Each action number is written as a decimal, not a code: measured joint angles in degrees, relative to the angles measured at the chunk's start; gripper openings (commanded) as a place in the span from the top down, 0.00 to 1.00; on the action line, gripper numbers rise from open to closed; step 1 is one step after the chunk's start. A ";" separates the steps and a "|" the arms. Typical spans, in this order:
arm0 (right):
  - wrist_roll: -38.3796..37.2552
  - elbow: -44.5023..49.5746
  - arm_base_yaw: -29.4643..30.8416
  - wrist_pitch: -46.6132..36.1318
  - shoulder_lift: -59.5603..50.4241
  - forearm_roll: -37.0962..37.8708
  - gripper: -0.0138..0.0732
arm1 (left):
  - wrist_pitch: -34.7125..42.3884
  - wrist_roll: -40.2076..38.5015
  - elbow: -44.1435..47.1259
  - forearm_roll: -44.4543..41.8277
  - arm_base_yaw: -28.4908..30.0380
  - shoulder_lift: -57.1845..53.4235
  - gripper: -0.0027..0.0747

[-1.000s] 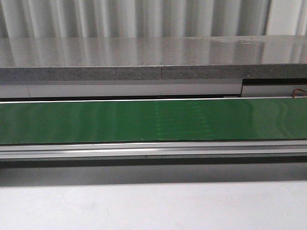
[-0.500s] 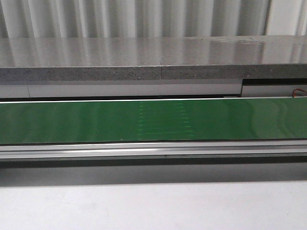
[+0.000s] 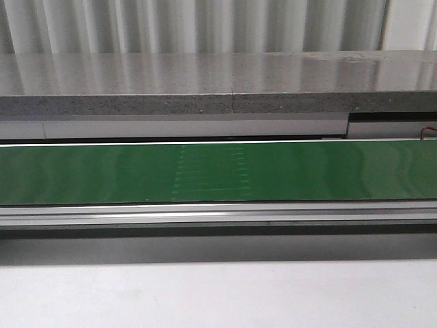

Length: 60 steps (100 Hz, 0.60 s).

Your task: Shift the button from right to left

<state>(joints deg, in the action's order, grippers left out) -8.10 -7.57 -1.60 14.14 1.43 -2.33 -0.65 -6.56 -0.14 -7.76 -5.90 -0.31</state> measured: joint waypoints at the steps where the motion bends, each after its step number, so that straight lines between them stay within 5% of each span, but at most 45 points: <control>1: 0.00 -1.01 0.00 1.40 0.59 -0.12 0.91 | 0.00 0.00 0.00 0.00 0.00 0.00 0.99; 34: 0.00 -29.29 0.00 32.08 25.90 -1.20 0.91 | 0.00 0.00 0.00 0.00 0.00 0.00 0.99; 60: 0.00 -41.13 0.00 40.41 42.62 -1.87 0.88 | 0.00 0.00 0.00 0.00 0.00 0.00 0.99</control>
<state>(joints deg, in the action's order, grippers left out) -8.10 -48.71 -1.60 54.55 44.06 -4.19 -0.65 -6.56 -0.14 -7.76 -5.90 -0.31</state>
